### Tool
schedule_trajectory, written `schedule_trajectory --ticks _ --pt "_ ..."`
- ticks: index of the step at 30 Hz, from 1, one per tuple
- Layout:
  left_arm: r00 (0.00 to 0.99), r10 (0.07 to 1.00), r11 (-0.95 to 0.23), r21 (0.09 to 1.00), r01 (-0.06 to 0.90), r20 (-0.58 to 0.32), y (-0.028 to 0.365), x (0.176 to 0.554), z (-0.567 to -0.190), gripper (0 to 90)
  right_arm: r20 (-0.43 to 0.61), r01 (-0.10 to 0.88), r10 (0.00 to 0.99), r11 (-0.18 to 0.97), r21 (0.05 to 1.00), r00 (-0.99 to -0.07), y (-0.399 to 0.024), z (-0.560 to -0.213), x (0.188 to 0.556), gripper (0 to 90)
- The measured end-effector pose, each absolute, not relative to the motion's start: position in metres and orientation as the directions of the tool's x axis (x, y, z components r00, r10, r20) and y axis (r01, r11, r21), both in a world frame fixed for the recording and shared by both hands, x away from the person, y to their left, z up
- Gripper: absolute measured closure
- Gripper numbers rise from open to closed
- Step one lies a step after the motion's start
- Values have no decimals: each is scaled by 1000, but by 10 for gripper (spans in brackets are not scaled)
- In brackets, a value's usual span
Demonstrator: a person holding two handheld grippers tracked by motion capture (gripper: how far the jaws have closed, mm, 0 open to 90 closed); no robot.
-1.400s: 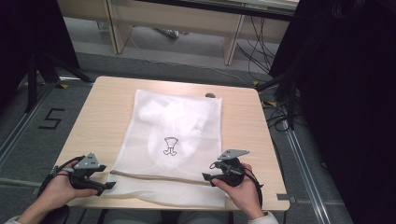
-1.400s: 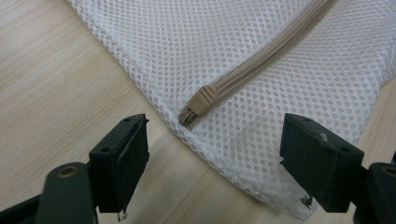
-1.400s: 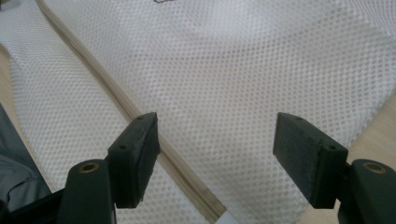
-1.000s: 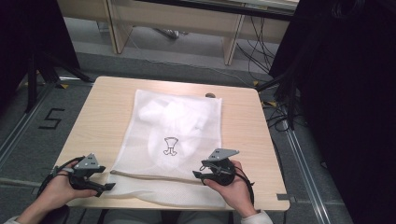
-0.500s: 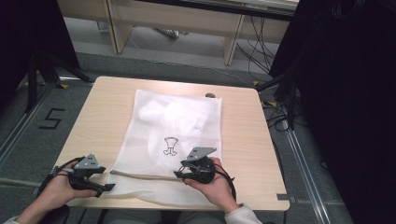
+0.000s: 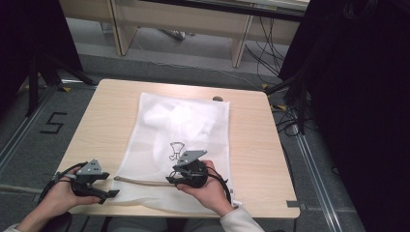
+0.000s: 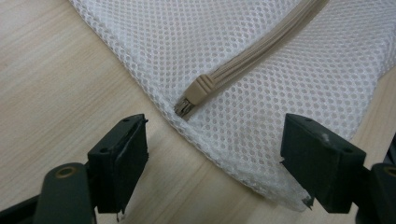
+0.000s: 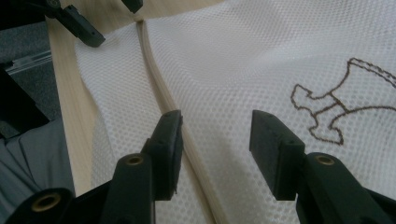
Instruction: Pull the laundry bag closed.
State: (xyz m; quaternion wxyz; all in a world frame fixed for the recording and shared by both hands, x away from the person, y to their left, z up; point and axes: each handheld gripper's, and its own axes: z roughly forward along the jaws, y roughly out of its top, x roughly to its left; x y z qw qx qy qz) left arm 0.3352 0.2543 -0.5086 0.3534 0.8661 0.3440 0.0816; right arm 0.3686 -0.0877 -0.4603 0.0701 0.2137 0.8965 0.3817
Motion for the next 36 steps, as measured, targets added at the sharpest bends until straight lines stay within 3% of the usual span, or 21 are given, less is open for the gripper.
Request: schedule_trajectory --ticks 8,16,30,36 --pt "758 646 -519 671 529 -97 256 336 -508 225 33 311 411 633 709 -911 -62 -462 372 559" --pt "758 644 -521 668 531 -100 256 336 -508 227 23 254 339 657 710 -941 -33 -460 377 637" --pt "760 642 -521 668 531 -103 256 336 -509 227 36 227 282 684 693 -959 13 -464 379 659" --pt "762 640 -522 669 530 -105 256 336 -509 228 56 231 264 701 674 -963 35 -468 382 708"
